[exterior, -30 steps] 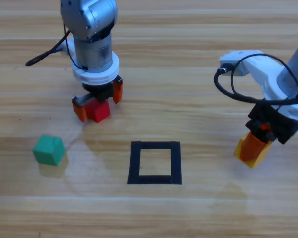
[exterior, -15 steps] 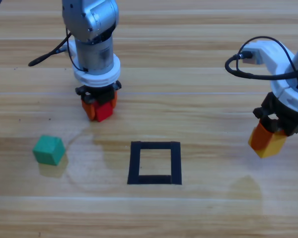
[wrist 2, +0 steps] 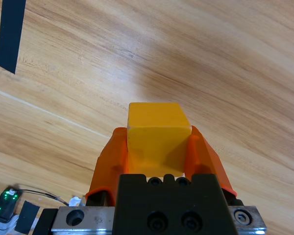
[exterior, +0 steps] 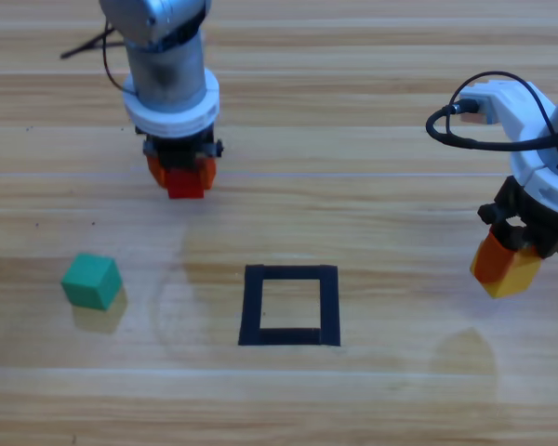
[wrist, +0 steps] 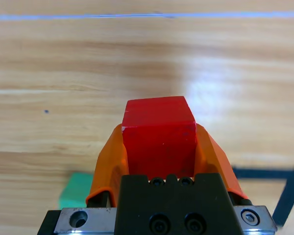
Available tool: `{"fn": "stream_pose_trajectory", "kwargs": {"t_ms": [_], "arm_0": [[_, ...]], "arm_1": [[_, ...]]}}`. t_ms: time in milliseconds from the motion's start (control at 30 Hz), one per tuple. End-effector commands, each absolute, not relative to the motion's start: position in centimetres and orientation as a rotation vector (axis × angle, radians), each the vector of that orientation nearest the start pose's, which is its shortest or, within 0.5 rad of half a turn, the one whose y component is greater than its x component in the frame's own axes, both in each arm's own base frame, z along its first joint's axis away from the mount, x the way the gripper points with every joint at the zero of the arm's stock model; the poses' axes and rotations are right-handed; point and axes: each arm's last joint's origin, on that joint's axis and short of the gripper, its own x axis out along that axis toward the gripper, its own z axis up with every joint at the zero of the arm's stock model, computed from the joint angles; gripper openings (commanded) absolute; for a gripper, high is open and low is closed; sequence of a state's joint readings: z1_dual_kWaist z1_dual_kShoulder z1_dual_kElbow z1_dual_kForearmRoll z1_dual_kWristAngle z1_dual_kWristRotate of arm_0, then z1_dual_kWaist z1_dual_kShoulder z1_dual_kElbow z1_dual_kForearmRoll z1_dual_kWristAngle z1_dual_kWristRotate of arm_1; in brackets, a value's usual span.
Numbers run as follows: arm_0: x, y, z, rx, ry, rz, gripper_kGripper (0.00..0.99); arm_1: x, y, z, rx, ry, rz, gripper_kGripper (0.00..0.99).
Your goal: Stack the blocks in the rectangular block: red at the bottom, yellow in the middle, green on top
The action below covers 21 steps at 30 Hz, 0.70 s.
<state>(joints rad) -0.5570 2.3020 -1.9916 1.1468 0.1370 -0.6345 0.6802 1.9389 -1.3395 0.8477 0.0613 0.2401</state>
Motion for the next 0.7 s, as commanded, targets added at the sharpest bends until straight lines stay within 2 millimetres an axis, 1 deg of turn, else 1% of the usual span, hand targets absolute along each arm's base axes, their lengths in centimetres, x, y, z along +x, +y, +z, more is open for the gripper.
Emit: {"fn": "stream_pose_trajectory", "kwargs": {"t_ms": [33, 133, 233, 300, 367, 467, 567, 700], "arm_0": [[35.8, -28.5, 25.7, 0.186, 1.382, -0.093, 0.0], [33.2, -30.3, 26.4, 0.267, 1.37, -0.173, 0.0], [31.2, -32.1, 26.6, 0.314, 1.368, -0.239, 0.0], [30.2, -32.8, 26.6, 0.324, 1.374, -0.276, 0.0], [29.7, -33.4, 26.8, 0.31, 1.385, -0.31, 0.0], [29.0, -34.1, 27.2, 0.275, 1.388, -0.313, 0.0], [28.6, -34.6, 26.8, 0.225, 1.398, -0.26, 0.0], [28.7, -34.7, 26.0, 0.107, 1.421, -0.13, 0.0]], "arm_1": [[26.9, 21.3, 24.0, -0.259, 1.441, 0.361, 0.0], [26.9, 21.3, 23.9, -0.254, 1.446, 0.346, 0.0], [26.8, 21.3, 23.7, -0.253, 1.458, 0.352, 0.0], [26.8, 21.3, 23.5, -0.251, 1.465, 0.355, 0.0], [26.8, 21.4, 23.5, -0.248, 1.469, 0.358, 0.0], [26.7, 21.2, 23.6, -0.248, 1.467, 0.356, 0.0], [26.7, 21.2, 23.6, -0.251, 1.465, 0.355, 0.0], [26.7, 21.3, 23.5, -0.255, 1.466, 0.358, 0.0]]}}
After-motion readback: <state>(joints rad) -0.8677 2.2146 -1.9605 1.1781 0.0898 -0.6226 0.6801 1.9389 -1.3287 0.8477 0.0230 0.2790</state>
